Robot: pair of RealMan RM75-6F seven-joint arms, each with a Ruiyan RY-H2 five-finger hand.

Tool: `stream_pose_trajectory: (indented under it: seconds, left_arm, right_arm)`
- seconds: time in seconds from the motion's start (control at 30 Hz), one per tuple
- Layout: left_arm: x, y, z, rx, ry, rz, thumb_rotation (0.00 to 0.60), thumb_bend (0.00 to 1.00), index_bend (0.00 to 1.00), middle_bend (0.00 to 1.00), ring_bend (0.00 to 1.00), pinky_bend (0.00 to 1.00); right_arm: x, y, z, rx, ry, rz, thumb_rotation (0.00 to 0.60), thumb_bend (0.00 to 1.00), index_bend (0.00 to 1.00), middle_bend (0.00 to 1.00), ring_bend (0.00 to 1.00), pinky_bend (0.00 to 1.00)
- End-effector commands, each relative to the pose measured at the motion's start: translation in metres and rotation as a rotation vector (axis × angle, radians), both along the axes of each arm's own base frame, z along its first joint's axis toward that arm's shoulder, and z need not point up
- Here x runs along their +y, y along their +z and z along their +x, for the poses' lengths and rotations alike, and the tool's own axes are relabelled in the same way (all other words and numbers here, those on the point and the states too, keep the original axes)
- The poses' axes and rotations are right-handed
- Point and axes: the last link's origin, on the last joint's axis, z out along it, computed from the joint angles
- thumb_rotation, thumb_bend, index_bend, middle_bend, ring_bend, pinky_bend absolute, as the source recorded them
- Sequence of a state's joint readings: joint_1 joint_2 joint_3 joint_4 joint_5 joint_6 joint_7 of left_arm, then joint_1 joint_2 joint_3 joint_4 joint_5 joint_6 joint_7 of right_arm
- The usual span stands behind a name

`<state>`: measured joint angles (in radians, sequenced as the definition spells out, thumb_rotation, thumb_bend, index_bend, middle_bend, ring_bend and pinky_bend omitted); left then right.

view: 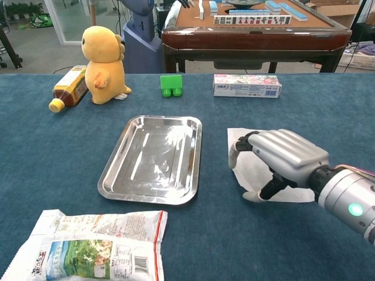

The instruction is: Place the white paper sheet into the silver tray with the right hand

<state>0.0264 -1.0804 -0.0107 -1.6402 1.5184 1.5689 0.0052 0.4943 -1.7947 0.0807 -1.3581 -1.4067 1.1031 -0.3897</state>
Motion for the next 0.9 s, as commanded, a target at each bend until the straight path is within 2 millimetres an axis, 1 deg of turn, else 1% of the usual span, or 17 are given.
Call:
stream_pose_trajectory:
  seconds: [0.03, 0.3, 0.5, 0.77, 0.9]
  left_arm:
    - [0.0004, -0.0002, -0.0001, 0.001, 0.000, -0.001, 0.600, 0.25, 0.20, 0.22, 0.21, 0.13]
    - [0.0008, -0.0009, -0.0016, 0.002, 0.007, -0.005, 0.600, 0.25, 0.20, 0.22, 0.21, 0.13]
    - [0.0010, -0.0010, -0.0025, 0.001, 0.010, -0.004, 0.600, 0.25, 0.20, 0.22, 0.21, 0.13]
    - [0.0007, -0.0013, -0.0032, 0.003, 0.013, -0.005, 0.600, 0.25, 0.20, 0.22, 0.21, 0.13]
    - [0.0007, -0.0017, -0.0035, 0.003, 0.015, -0.006, 0.600, 0.25, 0.20, 0.22, 0.21, 0.13]
  right_arm:
    - [-0.0005, 0.0000, -0.0001, 0.001, -0.001, 0.000, 0.600, 0.19, 0.49, 0.31, 0.18, 0.27]
    - [-0.0049, 0.0018, 0.0003, 0.007, 0.001, -0.011, 0.600, 0.20, 0.50, 0.31, 0.18, 0.27]
    - [-0.0067, 0.0025, -0.0006, 0.018, 0.002, -0.011, 0.600, 0.28, 0.52, 0.31, 0.18, 0.27]
    - [-0.0072, 0.0029, -0.0020, 0.024, -0.003, -0.010, 0.600, 0.34, 0.52, 0.31, 0.18, 0.27]
    - [-0.0075, 0.0031, -0.0027, 0.024, -0.005, -0.010, 0.600, 0.39, 0.52, 0.31, 0.18, 0.27]
